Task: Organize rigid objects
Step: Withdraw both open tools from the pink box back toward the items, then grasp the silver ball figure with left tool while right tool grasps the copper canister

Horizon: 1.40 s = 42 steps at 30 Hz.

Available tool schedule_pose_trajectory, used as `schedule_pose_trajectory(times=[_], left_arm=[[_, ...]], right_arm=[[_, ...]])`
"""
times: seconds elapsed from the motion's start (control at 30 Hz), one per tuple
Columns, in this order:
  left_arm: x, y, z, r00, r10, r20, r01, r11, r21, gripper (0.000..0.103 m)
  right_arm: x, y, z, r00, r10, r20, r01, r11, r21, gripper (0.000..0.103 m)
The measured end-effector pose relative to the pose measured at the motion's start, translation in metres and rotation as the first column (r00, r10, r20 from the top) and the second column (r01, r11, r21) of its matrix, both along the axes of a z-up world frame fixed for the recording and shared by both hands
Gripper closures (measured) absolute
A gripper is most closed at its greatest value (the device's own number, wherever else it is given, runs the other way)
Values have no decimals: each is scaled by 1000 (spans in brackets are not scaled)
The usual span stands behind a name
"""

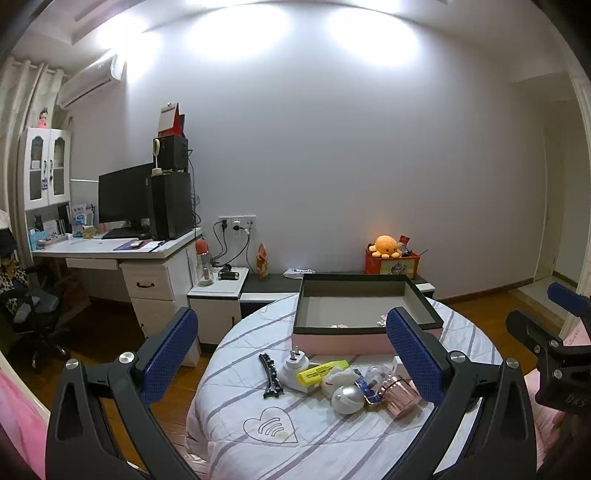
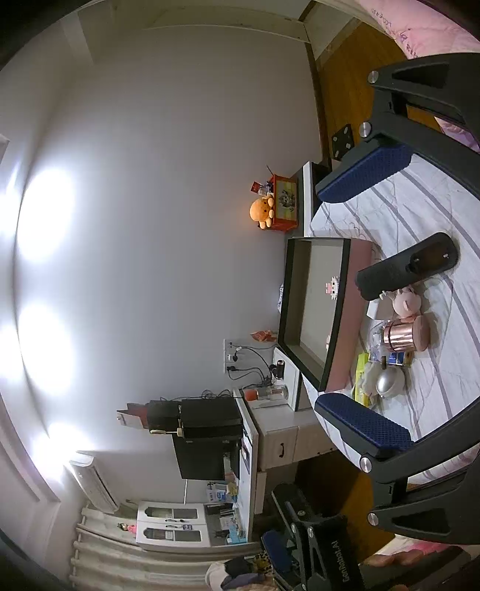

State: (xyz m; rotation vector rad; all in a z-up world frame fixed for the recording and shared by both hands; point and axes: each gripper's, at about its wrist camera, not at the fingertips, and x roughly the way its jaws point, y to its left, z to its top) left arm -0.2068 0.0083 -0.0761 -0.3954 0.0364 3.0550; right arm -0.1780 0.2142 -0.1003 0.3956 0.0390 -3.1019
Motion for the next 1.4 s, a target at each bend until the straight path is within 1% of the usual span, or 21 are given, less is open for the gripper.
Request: schedule_pose_trajectory(times=[0.17,0.33,0.47,0.57,0.67,0.83,0.9,1.0,1.03,1.07,1.13,1.2,1.33,1.4], left_arm=[[-3,-8,-8,1000,9,25,-9,1000,-6,0],[-14,-19,-22,996,-18,89,14,999,44,0],[-25,-15,-41,990,-33,140,29,999,32,0],[-39,-4,-60,979,-54,198,51,998,23,0],[-56,10,-83,962,-75,263,73,997,17,0],[-85,32,-117,929,-69,363,71,997,7,1],[-96,40,-128,915,-71,398,78,997,0,2],[-107,49,-140,901,-74,427,89,996,-17,9],[-110,51,-142,898,-73,434,91,996,-21,15],[-113,52,-145,892,-74,446,94,995,-23,17],[-122,54,-150,880,-65,471,86,996,-23,17],[-127,57,-152,874,-74,480,88,996,-8,17],[-137,65,-159,859,-80,505,94,996,-3,18],[-141,65,-162,855,-89,511,93,996,17,31]], right_arm=[[-1,3,-3,1000,-3,24,3,1000,-4,0],[-8,4,-13,998,-4,57,5,1000,-8,0],[-17,6,-27,995,1,100,0,1000,-10,0],[-26,11,-42,989,4,150,0,1000,-30,0],[-35,16,-54,982,-2,191,10,999,-38,0],[-46,34,-72,972,-15,233,28,998,-52,0],[-52,41,-79,968,-25,251,41,997,-59,0],[-61,51,-88,962,-30,273,53,996,-76,0],[-63,53,-90,960,-31,279,55,995,-79,0],[-66,55,-92,958,-31,285,56,995,-81,0],[-72,57,-96,954,-26,298,54,995,-86,0],[-76,59,-100,951,-20,307,50,995,-91,0],[-82,62,-106,945,-9,326,42,994,-96,0],[-84,62,-109,942,-5,336,41,994,-99,0]])
